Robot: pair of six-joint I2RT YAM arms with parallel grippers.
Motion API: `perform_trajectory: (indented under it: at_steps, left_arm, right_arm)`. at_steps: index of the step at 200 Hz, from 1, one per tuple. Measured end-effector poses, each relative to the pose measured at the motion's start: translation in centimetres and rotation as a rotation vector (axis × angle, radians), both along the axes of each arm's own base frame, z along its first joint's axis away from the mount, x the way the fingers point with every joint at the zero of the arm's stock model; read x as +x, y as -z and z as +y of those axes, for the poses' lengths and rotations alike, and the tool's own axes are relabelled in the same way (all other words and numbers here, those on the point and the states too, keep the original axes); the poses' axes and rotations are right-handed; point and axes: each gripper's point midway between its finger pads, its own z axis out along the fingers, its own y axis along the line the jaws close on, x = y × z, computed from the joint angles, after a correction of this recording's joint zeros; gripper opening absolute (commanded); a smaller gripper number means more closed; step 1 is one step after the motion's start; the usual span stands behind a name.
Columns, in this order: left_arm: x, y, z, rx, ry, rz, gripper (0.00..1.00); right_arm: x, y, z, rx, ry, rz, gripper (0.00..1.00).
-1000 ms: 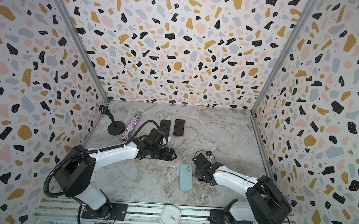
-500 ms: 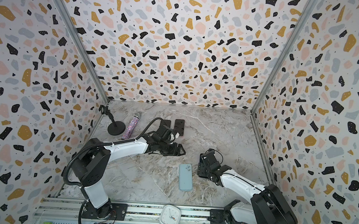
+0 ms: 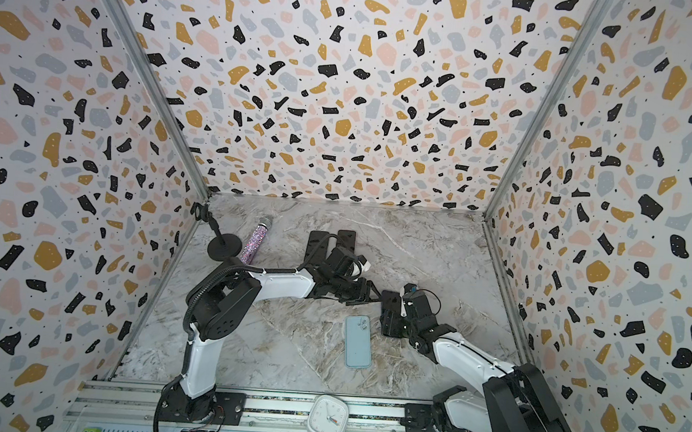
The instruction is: Put the phone into the phone case
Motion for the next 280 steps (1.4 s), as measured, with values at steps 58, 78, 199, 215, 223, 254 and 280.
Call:
perform_trajectory:
  at_steps: [58,78,199,215,223,254,280]
  left_arm:
    - [1.4,1.2,-1.8,-0.067,-0.026,0.021,0.52]
    - [2.5,0.8,-2.4,-0.098,-0.041,0.008,0.48]
    - [3.4,1.2,-2.6,-0.148,-0.070,0.018,0.11]
    - [3.4,1.1,-2.6,-0.158,-0.067,0.013,0.08]
    - [3.3,1.0,-2.6,-0.163,-0.067,0.011,0.06]
    - [3.1,0.9,-2.4,-0.173,-0.070,0.017,0.00]
    - [2.6,0.8,-2.2,-0.176,-0.069,0.036,0.00]
  right_arm:
    - [0.0,-0.1,0.5,0.019,-0.025,-0.001,0.51]
    - [0.0,-0.1,0.6,0.023,-0.031,-0.001,0.51]
    - [-0.1,-0.1,0.8,0.029,-0.043,-0.003,0.55]
    - [-0.1,-0.1,0.8,0.032,-0.043,-0.001,0.56]
    - [-0.1,-0.2,0.8,0.035,-0.045,-0.001,0.57]
    - [-0.3,-0.2,0.9,0.038,-0.049,0.006,0.69]
    - [-0.8,-0.3,0.6,0.033,-0.047,0.037,0.78]
